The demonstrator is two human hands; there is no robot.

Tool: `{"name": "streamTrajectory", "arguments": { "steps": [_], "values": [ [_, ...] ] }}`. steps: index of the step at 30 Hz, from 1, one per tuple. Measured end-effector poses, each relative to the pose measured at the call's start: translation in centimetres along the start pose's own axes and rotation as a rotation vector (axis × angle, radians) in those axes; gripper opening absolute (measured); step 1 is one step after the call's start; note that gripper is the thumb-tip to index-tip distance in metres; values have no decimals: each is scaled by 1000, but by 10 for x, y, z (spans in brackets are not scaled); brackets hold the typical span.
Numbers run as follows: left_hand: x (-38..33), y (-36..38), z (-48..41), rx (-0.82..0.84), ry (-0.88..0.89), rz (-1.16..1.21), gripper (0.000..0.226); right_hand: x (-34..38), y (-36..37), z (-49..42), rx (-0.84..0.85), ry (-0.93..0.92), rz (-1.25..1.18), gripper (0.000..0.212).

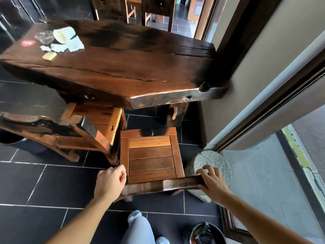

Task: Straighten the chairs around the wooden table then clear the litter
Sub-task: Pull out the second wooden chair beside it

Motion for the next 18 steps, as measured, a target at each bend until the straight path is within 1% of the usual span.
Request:
{"name": "streamTrajectory", "arguments": {
  "steps": [6, 12, 18],
  "values": [
    [22, -11, -51, 3, -23, 35, 21, 16, -19, -55, 17, 10, -8, 42],
    [42, -19, -103, 54, -93, 93, 14, 29, -41, -105, -19, 10, -30, 40],
    [67, -27, -150, 89, -67, 88, 11, 44, -52, -141, -6, 91, -39, 37]
  ]
}}
Point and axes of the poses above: each hand's wrist, its own z-axis away from the middle knuckle, its own y-axis out of the palm, x = y × z, the point moved 6 cm from there along -z, towards the middle knuckle, and after that the axes turned 10 degrees about y, right-handed, at the moved point
